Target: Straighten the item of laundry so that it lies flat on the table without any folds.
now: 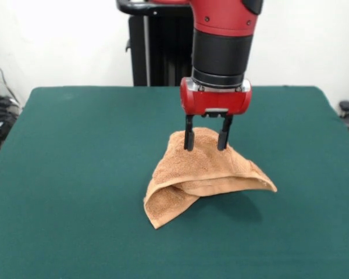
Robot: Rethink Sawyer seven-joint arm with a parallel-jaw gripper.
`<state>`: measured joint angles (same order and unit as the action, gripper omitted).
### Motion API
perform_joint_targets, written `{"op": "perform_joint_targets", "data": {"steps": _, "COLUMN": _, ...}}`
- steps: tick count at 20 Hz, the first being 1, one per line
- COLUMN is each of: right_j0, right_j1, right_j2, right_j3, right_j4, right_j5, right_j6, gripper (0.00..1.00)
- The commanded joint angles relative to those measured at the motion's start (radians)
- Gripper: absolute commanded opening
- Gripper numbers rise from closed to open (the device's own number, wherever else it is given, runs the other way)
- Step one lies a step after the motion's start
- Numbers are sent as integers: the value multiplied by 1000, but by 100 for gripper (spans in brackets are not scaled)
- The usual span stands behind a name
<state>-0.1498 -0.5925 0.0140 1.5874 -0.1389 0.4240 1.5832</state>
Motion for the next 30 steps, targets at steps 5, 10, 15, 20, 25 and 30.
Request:
{"op": "perform_joint_targets", "data": {"steps": 5, "right_j0": -15, "right_j1": 34, "right_j2": 156, "right_j3": 114, "right_j4": 62, "right_j5": -38, "right_j6": 151, "gripper": 100}}
{"op": "perform_joint_targets", "data": {"steps": 10, "right_j0": 3, "right_j1": 26, "right_j2": 164, "right_j3": 127, "right_j4": 98, "right_j5": -31, "right_j6": 183, "gripper": 100}}
{"op": "perform_joint_targets", "data": {"steps": 15, "right_j0": 26, "right_j1": 46, "right_j2": 123, "right_j3": 137, "right_j4": 115, "right_j5": -120, "right_j6": 240, "gripper": 100}}
{"op": "perform_joint_targets", "data": {"steps": 20, "right_j0": 30, "right_j1": 43, "right_j2": 109, "right_j3": 151, "right_j4": 116, "right_j5": -169, "right_j6": 236, "gripper": 100}}
{"op": "perform_joint_targets", "data": {"steps": 25, "right_j0": 30, "right_j1": 41, "right_j2": 105, "right_j3": 159, "right_j4": 118, "right_j5": -189, "right_j6": 225, "gripper": 100}}
{"op": "perform_joint_targets", "data": {"steps": 30, "right_j0": 32, "right_j1": 38, "right_j2": 99, "right_j3": 158, "right_j4": 122, "right_j5": -193, "right_j6": 221, "gripper": 100}}
